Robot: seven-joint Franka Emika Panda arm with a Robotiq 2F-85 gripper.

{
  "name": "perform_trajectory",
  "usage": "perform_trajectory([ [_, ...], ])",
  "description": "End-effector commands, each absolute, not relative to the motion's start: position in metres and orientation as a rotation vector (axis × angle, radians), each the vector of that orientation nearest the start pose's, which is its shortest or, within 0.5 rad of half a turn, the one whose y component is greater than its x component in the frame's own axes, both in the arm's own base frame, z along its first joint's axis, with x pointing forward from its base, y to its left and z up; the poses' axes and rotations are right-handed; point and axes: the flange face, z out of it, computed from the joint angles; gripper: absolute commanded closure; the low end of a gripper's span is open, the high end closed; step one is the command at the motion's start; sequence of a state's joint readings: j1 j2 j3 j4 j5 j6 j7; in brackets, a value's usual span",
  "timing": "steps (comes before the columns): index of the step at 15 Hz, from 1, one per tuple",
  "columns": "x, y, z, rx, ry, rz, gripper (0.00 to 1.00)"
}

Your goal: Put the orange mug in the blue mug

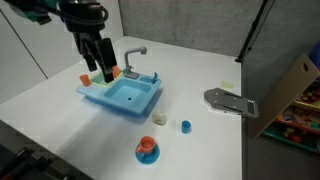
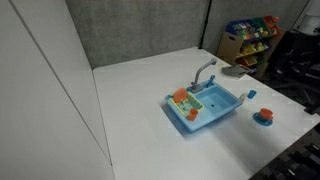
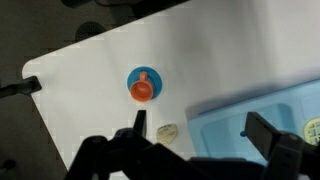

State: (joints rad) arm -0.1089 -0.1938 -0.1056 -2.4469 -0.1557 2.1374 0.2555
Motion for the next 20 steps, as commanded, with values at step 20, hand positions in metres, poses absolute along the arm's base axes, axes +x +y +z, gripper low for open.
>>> perform_trajectory([
  [20,0.358,-0.006,0.506,-3.137,0.098,0.068,0.00],
])
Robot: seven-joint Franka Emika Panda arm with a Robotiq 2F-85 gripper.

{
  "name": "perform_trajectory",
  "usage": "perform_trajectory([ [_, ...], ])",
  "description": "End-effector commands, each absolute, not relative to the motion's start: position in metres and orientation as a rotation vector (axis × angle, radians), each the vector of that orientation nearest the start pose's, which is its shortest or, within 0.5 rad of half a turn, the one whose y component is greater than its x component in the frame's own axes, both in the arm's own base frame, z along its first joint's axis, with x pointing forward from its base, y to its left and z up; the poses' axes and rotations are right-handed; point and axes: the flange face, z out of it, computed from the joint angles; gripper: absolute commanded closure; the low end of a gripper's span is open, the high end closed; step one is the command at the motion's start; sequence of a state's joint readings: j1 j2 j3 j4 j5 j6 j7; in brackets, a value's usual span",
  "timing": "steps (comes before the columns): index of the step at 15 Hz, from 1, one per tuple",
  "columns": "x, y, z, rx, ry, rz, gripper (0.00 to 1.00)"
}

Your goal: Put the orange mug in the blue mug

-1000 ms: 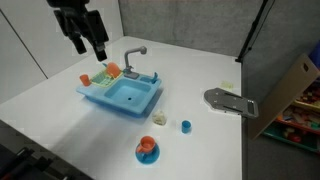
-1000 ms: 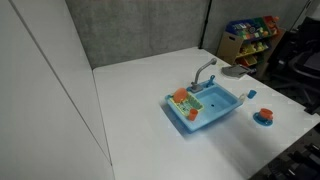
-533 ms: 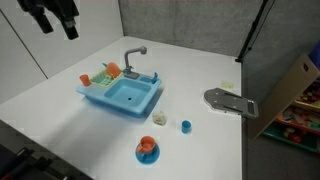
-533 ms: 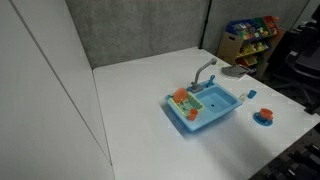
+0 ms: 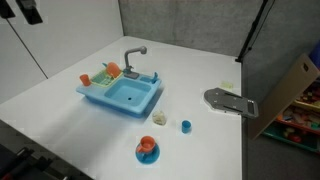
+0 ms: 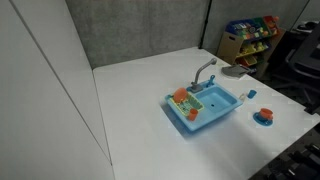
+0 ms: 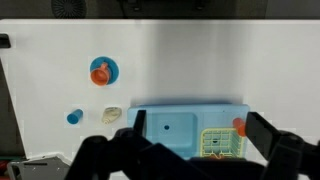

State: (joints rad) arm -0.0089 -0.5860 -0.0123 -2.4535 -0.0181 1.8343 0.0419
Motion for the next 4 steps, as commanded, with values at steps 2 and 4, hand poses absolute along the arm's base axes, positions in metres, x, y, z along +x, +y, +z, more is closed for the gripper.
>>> perform_trajectory([
  [2,0.3638,-0.0086,0.5032,-3.149,0.083,0.067,0.00],
  [4,0.3612,-0.0081,0.5022,-3.144,0.082,0.074,0.00],
])
